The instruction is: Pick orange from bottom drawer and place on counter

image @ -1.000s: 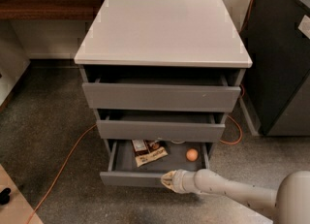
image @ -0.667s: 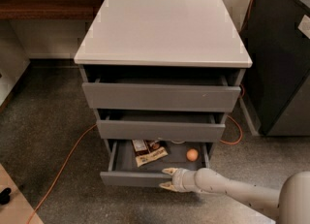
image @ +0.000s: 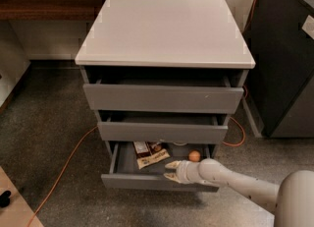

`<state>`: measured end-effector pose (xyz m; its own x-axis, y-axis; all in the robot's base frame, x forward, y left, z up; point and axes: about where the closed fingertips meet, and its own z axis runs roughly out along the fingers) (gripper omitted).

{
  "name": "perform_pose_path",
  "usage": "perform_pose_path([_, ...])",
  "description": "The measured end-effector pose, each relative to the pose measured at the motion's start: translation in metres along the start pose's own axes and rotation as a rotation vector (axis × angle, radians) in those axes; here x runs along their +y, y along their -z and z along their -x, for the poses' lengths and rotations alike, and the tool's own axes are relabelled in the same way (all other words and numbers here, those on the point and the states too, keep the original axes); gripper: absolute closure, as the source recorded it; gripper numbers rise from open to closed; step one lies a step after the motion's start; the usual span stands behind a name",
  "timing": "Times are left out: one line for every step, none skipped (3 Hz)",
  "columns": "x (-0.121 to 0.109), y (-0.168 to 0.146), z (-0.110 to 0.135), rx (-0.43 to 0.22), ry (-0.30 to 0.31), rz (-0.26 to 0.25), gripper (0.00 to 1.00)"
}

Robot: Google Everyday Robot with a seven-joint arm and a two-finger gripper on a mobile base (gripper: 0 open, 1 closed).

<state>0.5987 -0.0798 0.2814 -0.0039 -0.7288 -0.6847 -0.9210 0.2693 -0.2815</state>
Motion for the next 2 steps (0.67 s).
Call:
perform_pose_path([-0.019, -0.003, -0.002, 0.002, -0.001, 0.0, 0.8])
perform_pose_path([-0.037, -0.02, -0.02, 0.047, 0.001, 0.003, 1.0])
